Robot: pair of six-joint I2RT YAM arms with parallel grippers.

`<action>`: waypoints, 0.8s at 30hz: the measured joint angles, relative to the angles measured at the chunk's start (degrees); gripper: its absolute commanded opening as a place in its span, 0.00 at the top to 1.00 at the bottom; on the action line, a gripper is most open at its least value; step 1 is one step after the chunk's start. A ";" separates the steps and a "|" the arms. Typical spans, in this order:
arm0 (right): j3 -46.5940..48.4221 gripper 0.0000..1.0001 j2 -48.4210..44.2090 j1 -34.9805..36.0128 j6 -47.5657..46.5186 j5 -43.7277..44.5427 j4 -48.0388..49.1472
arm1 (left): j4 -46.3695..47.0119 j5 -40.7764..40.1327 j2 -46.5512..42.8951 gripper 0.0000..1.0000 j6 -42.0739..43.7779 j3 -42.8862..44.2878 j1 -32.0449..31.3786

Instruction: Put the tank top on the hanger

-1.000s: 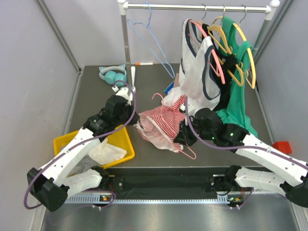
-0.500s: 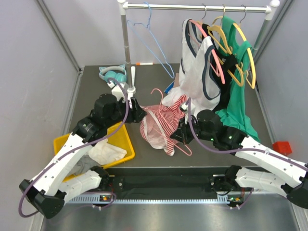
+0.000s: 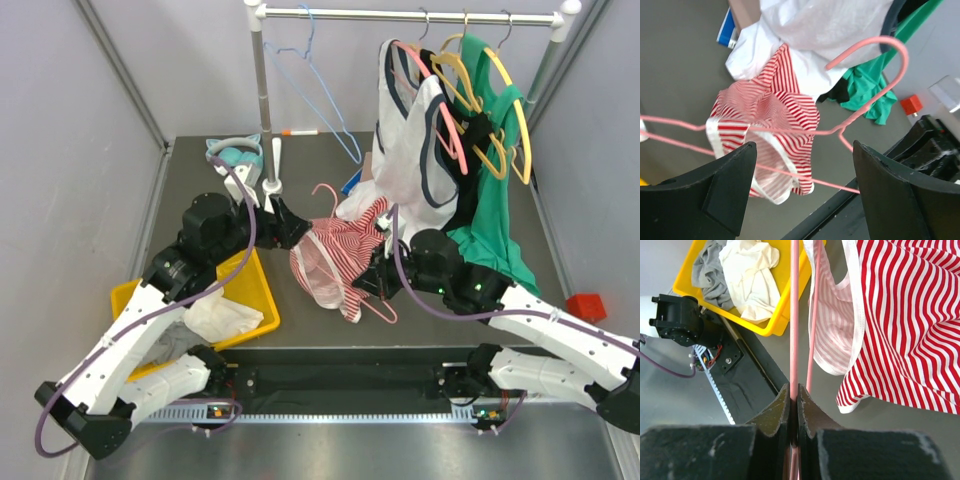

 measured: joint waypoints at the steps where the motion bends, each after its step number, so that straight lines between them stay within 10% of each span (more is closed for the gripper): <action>1: -0.09 1.00 0.02 0.00 0.04 -0.15 0.22 | 0.98 0.24 0.00 0.18 -0.07 0.00 -0.24; 24: -0.31 1.00 1.01 0.81 1.64 -0.81 2.84 | 12.09 -10.60 7.50 0.26 5.29 -0.11 -16.52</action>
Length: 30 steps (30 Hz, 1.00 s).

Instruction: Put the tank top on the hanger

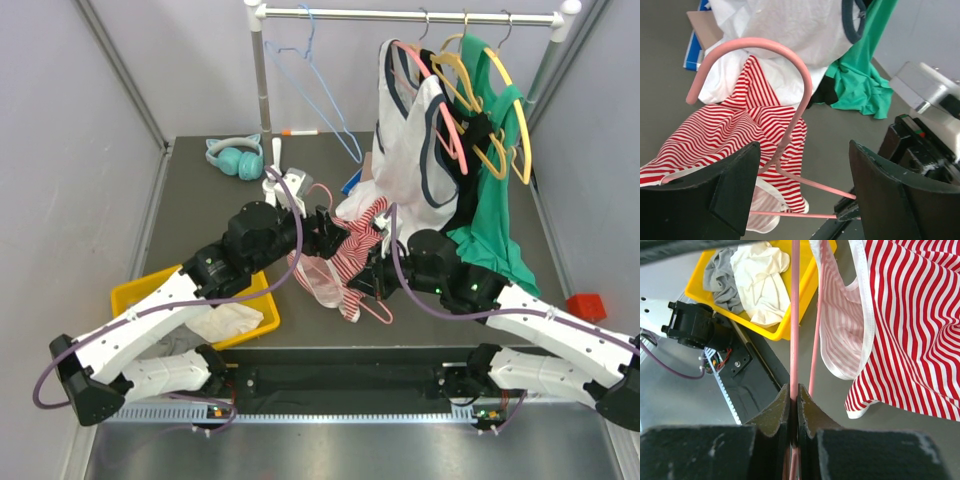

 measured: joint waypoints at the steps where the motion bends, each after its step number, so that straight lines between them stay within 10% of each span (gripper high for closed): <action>1: 0.00 1.00 0.00 0.04 0.04 -0.02 0.11 | -0.13 -1.07 0.15 0.29 0.42 -0.02 -0.52; 17: -0.02 1.00 0.57 0.04 1.11 -0.42 0.76 | -0.28 -10.40 0.35 0.99 4.98 -1.16 -2.03; 23: -0.02 1.00 1.42 0.04 1.40 0.04 0.76 | -0.85 -12.46 0.52 1.00 7.39 -2.86 -2.08; 30: -0.02 0.68 4.24 0.04 1.20 0.98 2.82 | -1.05 -15.19 0.35 1.00 9.40 -4.09 -2.58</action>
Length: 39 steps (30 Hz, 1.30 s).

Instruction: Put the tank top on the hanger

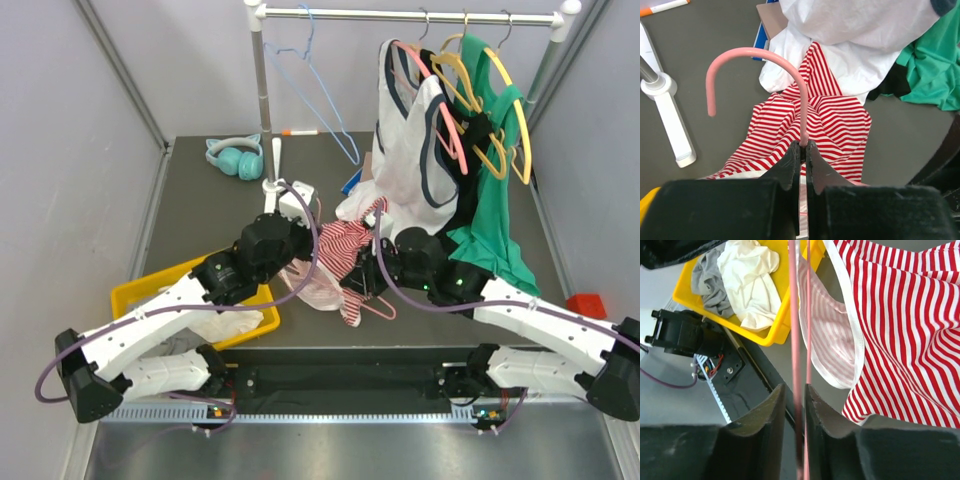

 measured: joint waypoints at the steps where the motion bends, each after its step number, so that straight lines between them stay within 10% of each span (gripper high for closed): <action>1: 0.00 0.62 0.57 0.00 -0.15 0.13 0.37 | -0.09 -0.37 0.00 1.00 0.50 -0.22 -0.20; 6: 0.02 0.21 2.38 0.00 -0.17 0.76 0.57 | -0.90 -2.78 -0.72 1.00 2.60 -1.84 -0.70; 12: 1.22 0.04 1.92 0.00 -0.66 3.58 -2.64 | -2.21 -6.93 -1.22 1.00 5.68 -2.56 -1.14; 39: -21.94 0.22 -17.68 -2.93 16.22 9.33 -2.60 | -6.58 -18.69 -7.26 1.00 7.23 -3.85 -1.38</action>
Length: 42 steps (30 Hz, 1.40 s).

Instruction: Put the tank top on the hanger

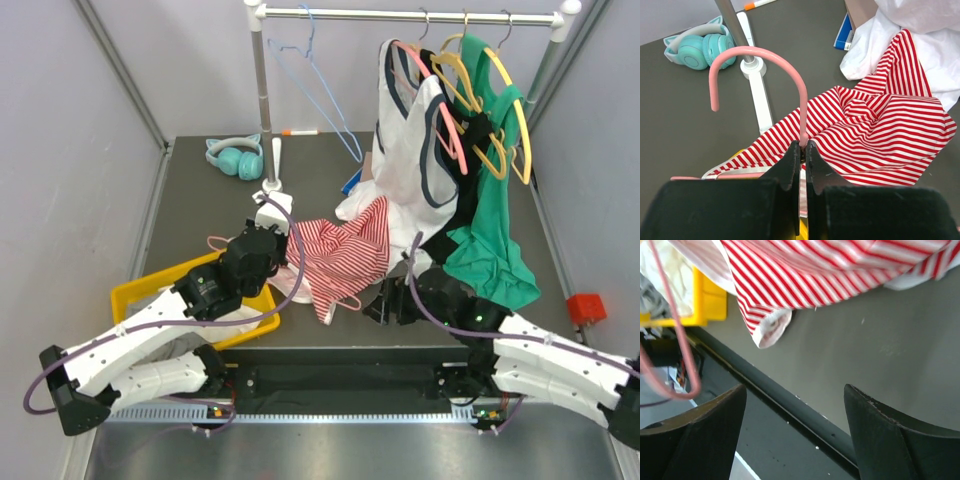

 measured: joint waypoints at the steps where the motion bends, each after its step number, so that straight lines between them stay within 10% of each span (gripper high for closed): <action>1: -1.14 0.23 1.84 0.85 0.61 -0.20 1.92 | -0.15 0.04 0.00 1.00 -0.26 0.00 0.00; 21: -0.57 0.29 36.26 8.15 7.15 -5.79 37.75 | -3.89 -0.15 -4.68 1.00 0.55 0.02 0.33; 42: -3.98 0.14 19.26 4.79 1.99 -6.64 32.00 | -7.63 -3.58 -13.20 1.00 -4.52 1.57 0.20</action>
